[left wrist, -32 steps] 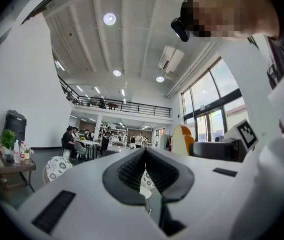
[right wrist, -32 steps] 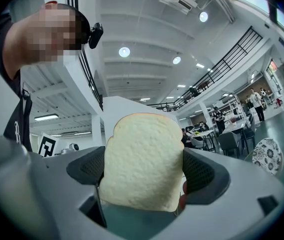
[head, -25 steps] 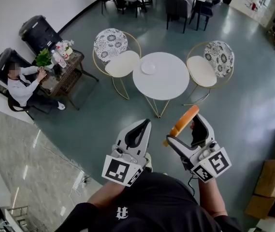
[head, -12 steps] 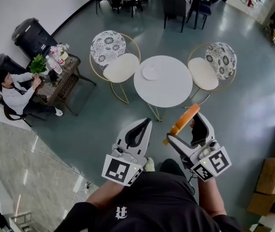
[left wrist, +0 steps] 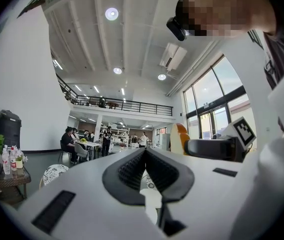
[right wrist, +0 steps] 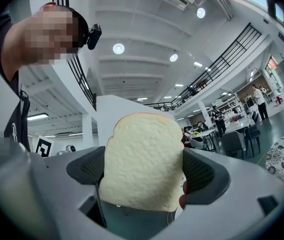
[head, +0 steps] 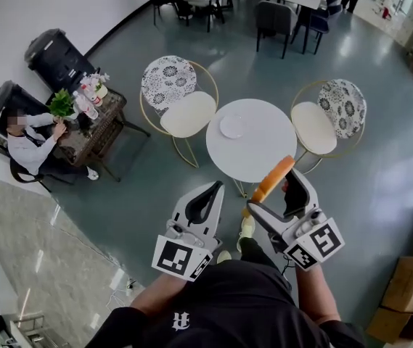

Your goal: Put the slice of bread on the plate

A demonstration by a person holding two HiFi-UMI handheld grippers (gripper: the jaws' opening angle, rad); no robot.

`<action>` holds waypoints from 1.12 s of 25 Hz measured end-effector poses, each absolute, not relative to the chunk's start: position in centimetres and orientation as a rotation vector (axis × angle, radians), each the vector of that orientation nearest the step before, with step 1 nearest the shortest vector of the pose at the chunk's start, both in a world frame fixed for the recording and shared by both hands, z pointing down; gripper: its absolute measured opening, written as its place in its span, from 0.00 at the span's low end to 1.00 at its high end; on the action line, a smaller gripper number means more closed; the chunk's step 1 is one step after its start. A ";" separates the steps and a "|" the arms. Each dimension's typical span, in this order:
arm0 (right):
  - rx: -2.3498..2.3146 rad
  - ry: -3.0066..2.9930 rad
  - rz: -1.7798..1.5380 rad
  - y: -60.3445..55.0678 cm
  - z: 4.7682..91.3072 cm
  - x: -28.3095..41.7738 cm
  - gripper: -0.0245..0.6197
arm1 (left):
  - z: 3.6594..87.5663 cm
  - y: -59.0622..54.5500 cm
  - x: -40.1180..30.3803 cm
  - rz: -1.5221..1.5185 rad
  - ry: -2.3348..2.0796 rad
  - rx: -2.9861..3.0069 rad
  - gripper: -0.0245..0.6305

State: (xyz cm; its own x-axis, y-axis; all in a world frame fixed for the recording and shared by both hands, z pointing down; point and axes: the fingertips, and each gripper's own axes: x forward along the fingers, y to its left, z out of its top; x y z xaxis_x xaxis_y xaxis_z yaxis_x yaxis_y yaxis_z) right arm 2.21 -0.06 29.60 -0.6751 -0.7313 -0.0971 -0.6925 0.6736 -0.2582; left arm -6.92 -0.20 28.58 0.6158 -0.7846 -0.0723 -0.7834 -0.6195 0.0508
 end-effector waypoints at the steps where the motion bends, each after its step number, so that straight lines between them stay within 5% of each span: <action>1: -1.147 2.701 -0.292 -1.2 29.4 2.3 0.80 | 28.5 -1.3 -6.8 -0.140 -1.375 2.810 0.04; 28: -1.032 2.839 -0.469 -23.2 35.6 5.4 0.80 | 32.7 -23.0 -2.2 -0.088 -1.499 2.717 0.04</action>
State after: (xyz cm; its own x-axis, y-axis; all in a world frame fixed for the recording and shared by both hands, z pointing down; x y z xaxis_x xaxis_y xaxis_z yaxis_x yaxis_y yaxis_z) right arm 5.36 -23.22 35.62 -0.7689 -0.6389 0.0245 -0.6129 0.7255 -0.3131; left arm -2.21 -22.95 32.66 0.5325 -0.8458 -0.0319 -0.8437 -0.5335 0.0599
